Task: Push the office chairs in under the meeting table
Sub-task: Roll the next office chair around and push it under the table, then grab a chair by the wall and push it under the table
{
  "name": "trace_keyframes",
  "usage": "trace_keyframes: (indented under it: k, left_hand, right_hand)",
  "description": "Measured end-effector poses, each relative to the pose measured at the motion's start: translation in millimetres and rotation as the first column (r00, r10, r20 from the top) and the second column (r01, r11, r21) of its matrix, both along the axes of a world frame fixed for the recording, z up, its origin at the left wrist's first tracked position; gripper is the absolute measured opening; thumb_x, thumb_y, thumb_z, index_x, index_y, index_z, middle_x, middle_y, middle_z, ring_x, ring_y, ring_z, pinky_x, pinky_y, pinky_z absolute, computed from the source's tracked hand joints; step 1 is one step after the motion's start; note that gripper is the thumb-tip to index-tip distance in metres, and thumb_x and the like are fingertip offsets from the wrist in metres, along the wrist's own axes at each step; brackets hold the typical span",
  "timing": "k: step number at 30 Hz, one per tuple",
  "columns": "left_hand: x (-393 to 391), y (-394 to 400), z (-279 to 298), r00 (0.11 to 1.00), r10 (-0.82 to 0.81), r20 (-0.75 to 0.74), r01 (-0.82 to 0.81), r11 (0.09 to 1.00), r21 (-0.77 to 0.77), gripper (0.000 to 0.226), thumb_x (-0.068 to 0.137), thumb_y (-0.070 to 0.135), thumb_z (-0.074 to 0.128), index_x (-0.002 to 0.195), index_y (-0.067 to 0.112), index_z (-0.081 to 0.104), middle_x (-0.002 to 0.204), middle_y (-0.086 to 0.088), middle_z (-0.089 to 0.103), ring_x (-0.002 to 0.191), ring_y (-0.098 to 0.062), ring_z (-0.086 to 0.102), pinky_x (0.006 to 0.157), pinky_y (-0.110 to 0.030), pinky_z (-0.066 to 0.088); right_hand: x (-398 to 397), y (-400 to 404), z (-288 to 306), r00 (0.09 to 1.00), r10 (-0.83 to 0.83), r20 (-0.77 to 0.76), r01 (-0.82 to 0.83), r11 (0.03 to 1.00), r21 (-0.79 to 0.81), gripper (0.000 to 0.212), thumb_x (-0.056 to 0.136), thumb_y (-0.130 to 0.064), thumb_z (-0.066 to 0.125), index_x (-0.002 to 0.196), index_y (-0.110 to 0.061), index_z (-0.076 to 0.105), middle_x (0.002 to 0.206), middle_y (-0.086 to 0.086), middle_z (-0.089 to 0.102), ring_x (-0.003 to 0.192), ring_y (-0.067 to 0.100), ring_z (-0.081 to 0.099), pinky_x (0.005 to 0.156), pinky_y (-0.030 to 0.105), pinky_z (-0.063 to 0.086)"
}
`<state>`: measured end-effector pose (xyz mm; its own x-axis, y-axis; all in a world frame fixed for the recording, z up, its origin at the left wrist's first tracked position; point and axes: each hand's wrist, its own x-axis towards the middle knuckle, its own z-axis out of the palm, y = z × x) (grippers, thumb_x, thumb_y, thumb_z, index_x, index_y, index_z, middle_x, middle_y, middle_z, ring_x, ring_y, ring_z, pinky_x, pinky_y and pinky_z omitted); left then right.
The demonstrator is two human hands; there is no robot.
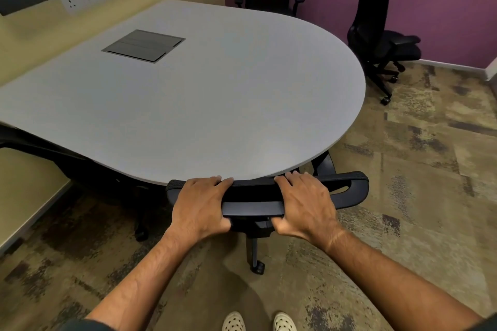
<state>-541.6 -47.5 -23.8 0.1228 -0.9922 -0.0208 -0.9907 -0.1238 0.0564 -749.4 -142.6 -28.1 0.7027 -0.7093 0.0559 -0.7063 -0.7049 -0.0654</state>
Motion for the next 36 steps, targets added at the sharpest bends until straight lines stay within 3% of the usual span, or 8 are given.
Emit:
trace_keyframes:
  k: [6,10,14,18,26,36]
  left_hand:
    - [3.5,2.9,-2.2,0.999,-0.045,-0.03,0.045,0.999,0.01,0.089,0.06,0.058,0.047,0.143,0.025,0.043,0.129,-0.001,0.061,0.117,-0.022,0.055,0.104,-0.04,0.034]
    - [7.5,2.7,-4.9,0.993,-0.109,-0.054,0.109,0.994,-0.016,0.097,0.065,0.077,0.046,0.147,0.027,0.036,0.137,-0.004,0.056,0.125,-0.023,0.05,0.108,-0.046,0.031]
    - [4.7,-3.6,2.3,0.975,-0.168,-0.143,0.153,0.982,-0.109,0.098,0.07,0.082,0.036,0.151,0.027,0.029,0.147,-0.011,0.045,0.136,-0.026,0.039,0.112,-0.05,0.026]
    - [-4.1,-26.1,15.6,0.95,-0.264,-0.168,0.223,0.948,-0.228,0.095,0.076,0.079,0.036,0.153,0.026,0.021,0.154,-0.016,0.032,0.142,-0.03,0.028,0.114,-0.052,0.021]
    - [-40.9,-95.6,42.0,0.912,-0.407,-0.056,0.361,0.86,-0.36,0.101,0.075,0.079,0.035,0.155,0.025,0.006,0.162,-0.015,0.008,0.149,-0.031,0.006,0.119,-0.051,0.006]
    - [-126.7,-189.3,62.3,0.858,-0.512,0.034,0.468,0.755,-0.46,0.1,0.079,0.08,0.029,0.155,0.02,0.006,0.162,-0.015,0.002,0.149,-0.03,-0.002,0.118,-0.054,0.005]
  right_hand:
    - [-1.9,2.6,-3.3,1.0,0.014,0.027,-0.013,0.999,-0.031,0.084,0.061,-0.064,0.048,0.123,-0.009,0.058,0.112,0.011,0.065,0.104,0.03,0.059,0.1,0.046,0.045]
    - [-5.6,2.7,-3.8,0.998,0.053,0.038,-0.052,0.998,-0.033,0.097,0.065,-0.067,0.046,0.14,-0.006,0.047,0.136,0.019,0.055,0.128,0.036,0.048,0.114,0.053,0.031]
    - [-15.4,5.0,-2.5,0.97,0.099,0.221,-0.104,0.995,0.009,0.096,0.076,-0.069,0.052,0.15,-0.009,0.033,0.151,0.017,0.042,0.142,0.031,0.033,0.117,0.055,0.022]
    - [-26.8,-0.2,4.8,0.939,-0.013,0.344,0.029,0.999,-0.041,0.097,0.082,-0.068,0.051,0.154,-0.01,0.023,0.157,0.017,0.029,0.147,0.03,0.022,0.119,0.053,0.016]
    - [-61.4,-35.6,36.4,0.89,-0.247,0.383,0.337,0.922,-0.19,0.103,0.083,-0.072,0.043,0.155,-0.006,0.012,0.161,0.022,0.014,0.149,0.035,0.012,0.119,0.057,0.013]
    - [-135.9,-91.2,57.1,0.833,-0.399,0.384,0.525,0.788,-0.321,0.104,0.084,-0.072,0.046,0.155,-0.005,0.013,0.162,0.021,0.012,0.15,0.034,0.008,0.12,0.055,0.01]
